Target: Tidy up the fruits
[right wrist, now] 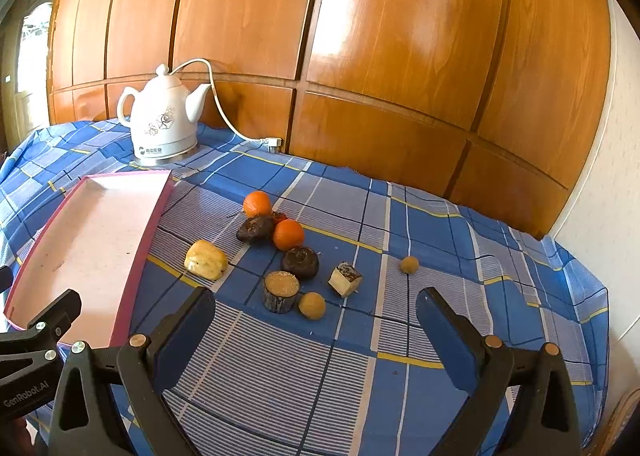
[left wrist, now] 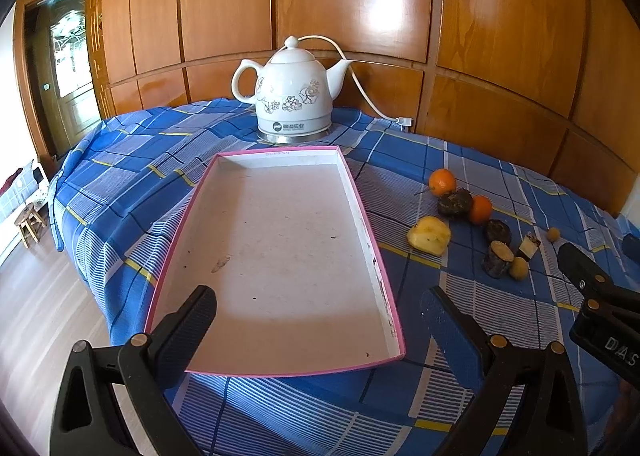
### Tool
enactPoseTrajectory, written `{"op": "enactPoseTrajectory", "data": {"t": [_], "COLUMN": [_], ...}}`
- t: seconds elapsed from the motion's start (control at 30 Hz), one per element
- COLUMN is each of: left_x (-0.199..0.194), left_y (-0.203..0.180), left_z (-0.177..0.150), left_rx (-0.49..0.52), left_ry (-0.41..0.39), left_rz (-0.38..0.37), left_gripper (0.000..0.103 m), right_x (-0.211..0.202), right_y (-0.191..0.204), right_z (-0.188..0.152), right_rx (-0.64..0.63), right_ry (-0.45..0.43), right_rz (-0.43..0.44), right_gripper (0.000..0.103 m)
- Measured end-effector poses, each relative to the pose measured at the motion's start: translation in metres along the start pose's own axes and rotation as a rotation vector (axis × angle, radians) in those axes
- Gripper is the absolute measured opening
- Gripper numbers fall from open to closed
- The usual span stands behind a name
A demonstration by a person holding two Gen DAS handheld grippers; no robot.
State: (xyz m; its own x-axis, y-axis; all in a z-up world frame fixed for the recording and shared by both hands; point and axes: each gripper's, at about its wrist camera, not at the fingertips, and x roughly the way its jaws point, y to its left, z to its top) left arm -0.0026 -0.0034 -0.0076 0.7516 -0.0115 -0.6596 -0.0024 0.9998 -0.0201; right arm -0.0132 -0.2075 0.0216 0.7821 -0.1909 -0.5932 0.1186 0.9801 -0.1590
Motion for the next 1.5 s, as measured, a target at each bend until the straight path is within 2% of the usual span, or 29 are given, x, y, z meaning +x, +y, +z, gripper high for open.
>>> {"op": "enactPoseTrajectory", "data": {"t": [0.2,0.3,0.4,0.63,0.87,1.03,1.1,1.3,1.37,1.5], "left_x": [0.003,0.008,0.012,0.013,0.017,0.031,0.038,0.056,0.063,0.084], "left_y": [-0.002,-0.004,-0.009,-0.023,-0.041,-0.050,-0.050,-0.065,-0.074,-0.090], "left_z": [0.000,0.000,0.002,0.006,0.019,0.031,0.036,0.047,0.050,0.056], "left_rx": [0.011,0.005,0.021,0.093,0.186,0.227,0.214,0.284,0.319,0.354], "left_ry": [0.019,0.048,0.081,0.089,0.093,0.155,0.189,0.240,0.259,0.291], "left_rz": [-0.044,-0.099,-0.106,-0.136,-0.202,-0.252,-0.278,-0.340,-0.362,-0.358], "left_gripper": [0.103,0.103,0.103,0.102,0.100,0.085,0.077,0.052,0.049,0.049], "right_x": [0.004,0.011,0.018,0.035,0.068,0.095,0.103,0.101,0.101,0.104], "right_y": [-0.002,-0.005,-0.012,-0.058,-0.117,-0.155,-0.167,-0.180,-0.184,-0.194], "right_z": [-0.002,-0.004,-0.004,0.009,0.020,0.011,0.008,0.010,0.009,0.008], "right_rx": [0.001,-0.005,-0.006,0.038,0.058,0.162,0.241,0.341,0.380,0.448], "right_ry": [0.017,0.056,0.089,0.173,0.236,0.294,0.337,0.320,0.324,0.332], "right_rz": [0.010,0.059,0.094,0.177,0.148,0.133,0.163,0.196,0.214,0.238], "right_gripper": [0.102,0.102,0.102,0.102,0.102,0.102,0.099,0.092,0.090,0.088]}}
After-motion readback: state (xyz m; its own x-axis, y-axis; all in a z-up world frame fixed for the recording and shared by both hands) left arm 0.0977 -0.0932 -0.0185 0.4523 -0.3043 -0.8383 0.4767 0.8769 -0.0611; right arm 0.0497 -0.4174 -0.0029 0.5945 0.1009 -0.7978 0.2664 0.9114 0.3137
